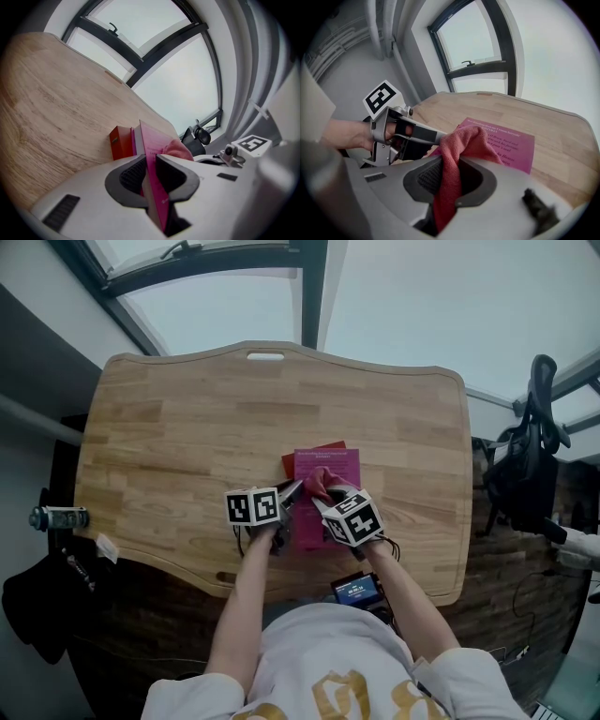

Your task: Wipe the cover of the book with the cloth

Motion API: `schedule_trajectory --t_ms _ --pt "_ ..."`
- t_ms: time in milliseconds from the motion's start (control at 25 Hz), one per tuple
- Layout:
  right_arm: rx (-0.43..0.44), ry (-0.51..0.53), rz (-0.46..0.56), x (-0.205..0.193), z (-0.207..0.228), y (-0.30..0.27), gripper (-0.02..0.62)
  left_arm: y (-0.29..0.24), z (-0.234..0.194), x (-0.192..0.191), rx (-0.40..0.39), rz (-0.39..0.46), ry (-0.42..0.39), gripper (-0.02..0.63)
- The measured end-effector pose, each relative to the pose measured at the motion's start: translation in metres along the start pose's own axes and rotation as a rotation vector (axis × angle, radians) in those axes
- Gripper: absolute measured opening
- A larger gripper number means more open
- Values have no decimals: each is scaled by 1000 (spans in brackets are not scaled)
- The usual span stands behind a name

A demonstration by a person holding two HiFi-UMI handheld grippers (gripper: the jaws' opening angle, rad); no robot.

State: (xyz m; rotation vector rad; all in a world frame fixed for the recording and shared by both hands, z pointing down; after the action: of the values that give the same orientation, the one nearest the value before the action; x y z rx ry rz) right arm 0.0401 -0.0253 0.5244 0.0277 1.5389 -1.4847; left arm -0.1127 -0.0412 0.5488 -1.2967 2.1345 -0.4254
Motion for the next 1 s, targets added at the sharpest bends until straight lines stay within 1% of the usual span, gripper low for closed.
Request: schedule_trajectory --t_ms 1000 --pt "33 74 -5 -16 -28 7 71 0 0 2 -4 -3 -2 74"
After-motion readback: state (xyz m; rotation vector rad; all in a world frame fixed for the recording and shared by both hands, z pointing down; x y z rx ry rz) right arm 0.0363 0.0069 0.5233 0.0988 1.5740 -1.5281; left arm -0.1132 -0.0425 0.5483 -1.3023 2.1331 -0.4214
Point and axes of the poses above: the fingertips, and each gripper's own axes: y backward along the fingers, z to its right, x out of its top, the point moved 9 cm from there along y, backward along the fingers, and after that the axes turned 9 degrees about y, right-handed, at the moved point
